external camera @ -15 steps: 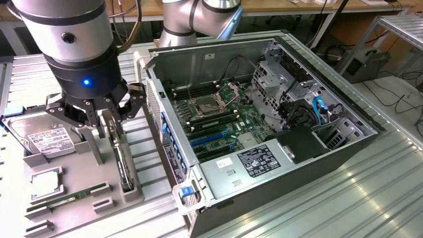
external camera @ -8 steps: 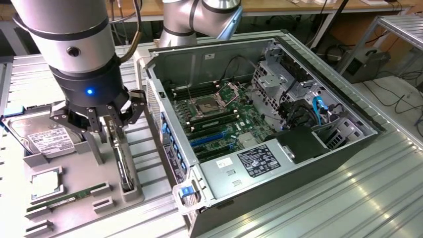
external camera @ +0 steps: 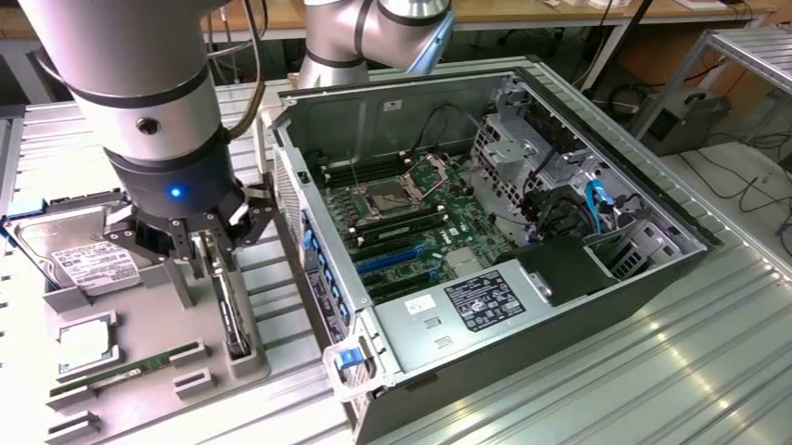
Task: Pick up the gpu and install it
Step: 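Pick up the gpu and move the gpu toward the slot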
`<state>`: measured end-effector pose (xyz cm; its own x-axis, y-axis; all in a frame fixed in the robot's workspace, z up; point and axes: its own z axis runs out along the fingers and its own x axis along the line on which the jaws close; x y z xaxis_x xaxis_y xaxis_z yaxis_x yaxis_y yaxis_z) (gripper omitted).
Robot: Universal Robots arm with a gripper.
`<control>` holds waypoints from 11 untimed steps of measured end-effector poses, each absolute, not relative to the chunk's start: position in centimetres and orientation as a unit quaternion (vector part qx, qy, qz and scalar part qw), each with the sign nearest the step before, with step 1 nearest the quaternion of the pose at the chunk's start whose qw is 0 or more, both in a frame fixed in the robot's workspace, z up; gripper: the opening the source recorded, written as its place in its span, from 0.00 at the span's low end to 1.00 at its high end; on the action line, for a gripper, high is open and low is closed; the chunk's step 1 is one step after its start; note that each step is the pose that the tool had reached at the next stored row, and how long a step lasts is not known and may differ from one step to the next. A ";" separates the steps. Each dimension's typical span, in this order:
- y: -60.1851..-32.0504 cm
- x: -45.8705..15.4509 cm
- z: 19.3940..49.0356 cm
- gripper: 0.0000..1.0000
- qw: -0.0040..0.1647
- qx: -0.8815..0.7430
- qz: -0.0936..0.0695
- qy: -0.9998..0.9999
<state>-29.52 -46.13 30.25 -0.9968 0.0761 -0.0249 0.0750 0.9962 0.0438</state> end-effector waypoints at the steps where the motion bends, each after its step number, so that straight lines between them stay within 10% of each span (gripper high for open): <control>1: -46.2 -29.5 30.0 0.36 0.013 0.038 0.021 0.999; 11: -46.2 -29.6 27.8 0.36 0.014 0.038 0.021 0.999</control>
